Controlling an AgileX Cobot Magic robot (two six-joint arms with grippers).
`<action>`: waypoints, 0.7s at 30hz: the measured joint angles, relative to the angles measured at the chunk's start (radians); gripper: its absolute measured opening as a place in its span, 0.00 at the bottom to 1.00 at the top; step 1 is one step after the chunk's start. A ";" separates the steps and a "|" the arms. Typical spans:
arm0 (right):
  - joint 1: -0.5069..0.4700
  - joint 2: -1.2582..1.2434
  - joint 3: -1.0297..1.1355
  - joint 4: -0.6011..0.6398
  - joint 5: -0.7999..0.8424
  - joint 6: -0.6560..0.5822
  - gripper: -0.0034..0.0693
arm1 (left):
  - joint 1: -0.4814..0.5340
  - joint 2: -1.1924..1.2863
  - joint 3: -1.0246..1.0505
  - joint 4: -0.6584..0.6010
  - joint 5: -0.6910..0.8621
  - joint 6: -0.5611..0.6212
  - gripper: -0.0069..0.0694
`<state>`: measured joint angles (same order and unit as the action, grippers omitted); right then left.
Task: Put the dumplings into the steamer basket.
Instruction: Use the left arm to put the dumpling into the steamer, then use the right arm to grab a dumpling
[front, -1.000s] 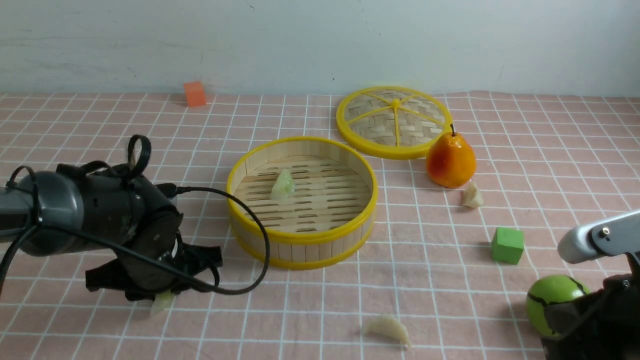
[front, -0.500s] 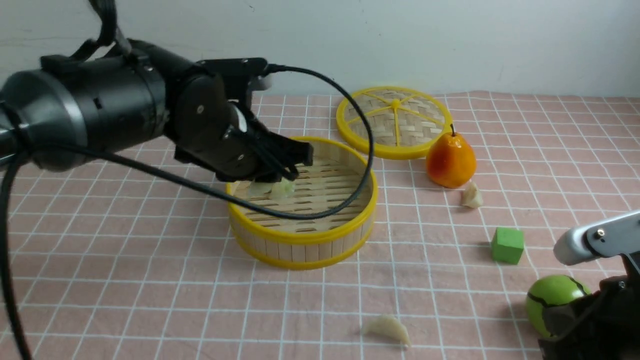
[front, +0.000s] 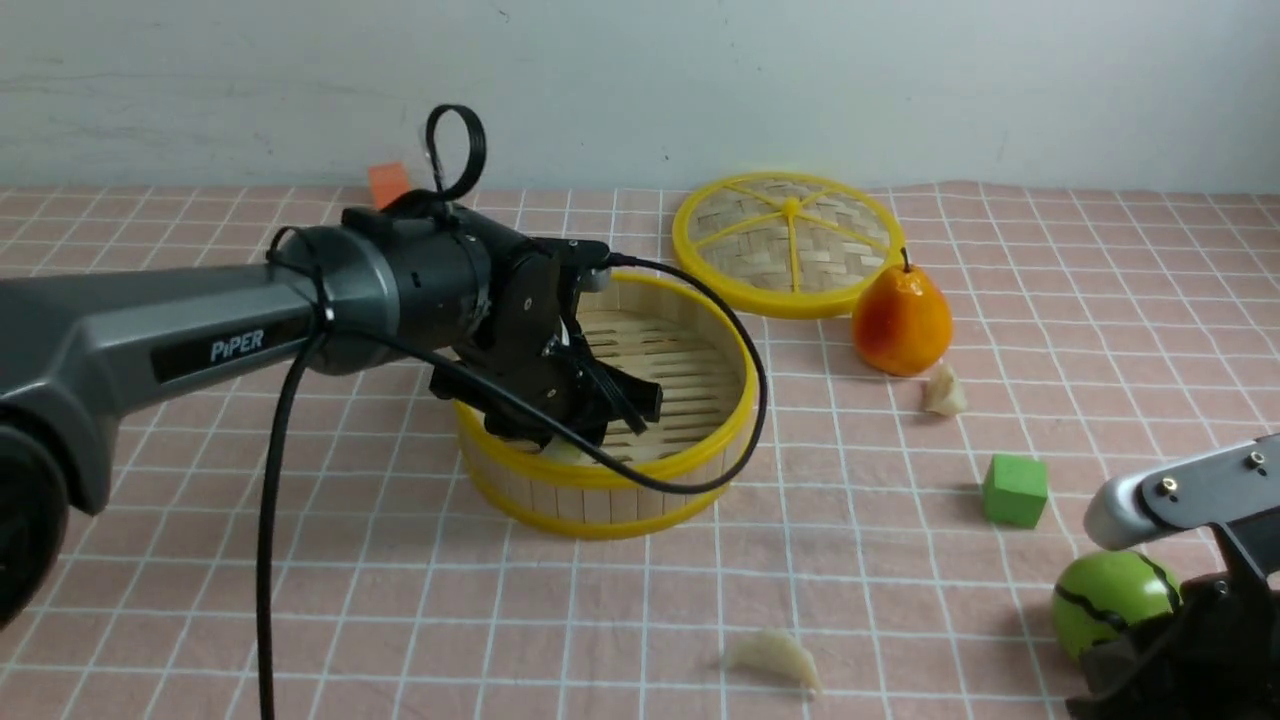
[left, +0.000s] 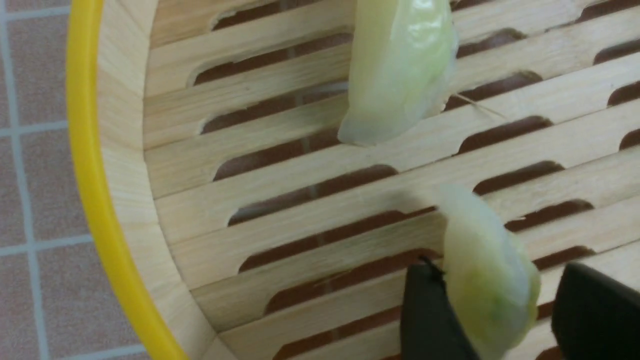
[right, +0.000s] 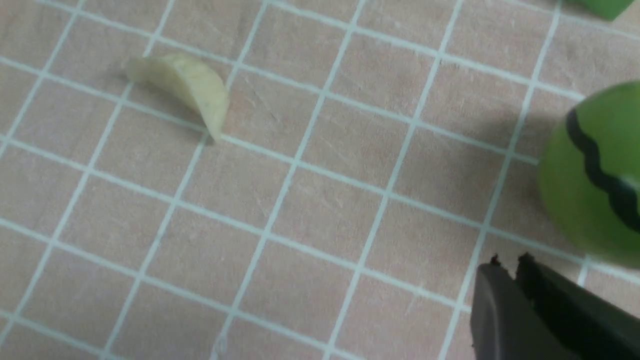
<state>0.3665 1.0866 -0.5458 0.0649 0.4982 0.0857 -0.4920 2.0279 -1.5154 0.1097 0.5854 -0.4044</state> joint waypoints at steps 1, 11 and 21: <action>0.000 0.001 0.000 0.000 0.007 0.002 0.14 | 0.000 -0.002 -0.001 0.000 0.002 -0.002 0.57; -0.009 0.183 -0.308 -0.136 0.176 0.085 0.51 | -0.001 -0.439 -0.046 0.016 0.176 -0.012 0.50; -0.194 0.655 -0.711 -0.096 0.104 0.158 0.59 | -0.001 -0.971 0.301 0.075 0.226 -0.014 0.17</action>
<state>0.1721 1.7420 -1.2569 -0.0308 0.6024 0.2432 -0.4929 1.0572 -1.2148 0.1852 0.8118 -0.4188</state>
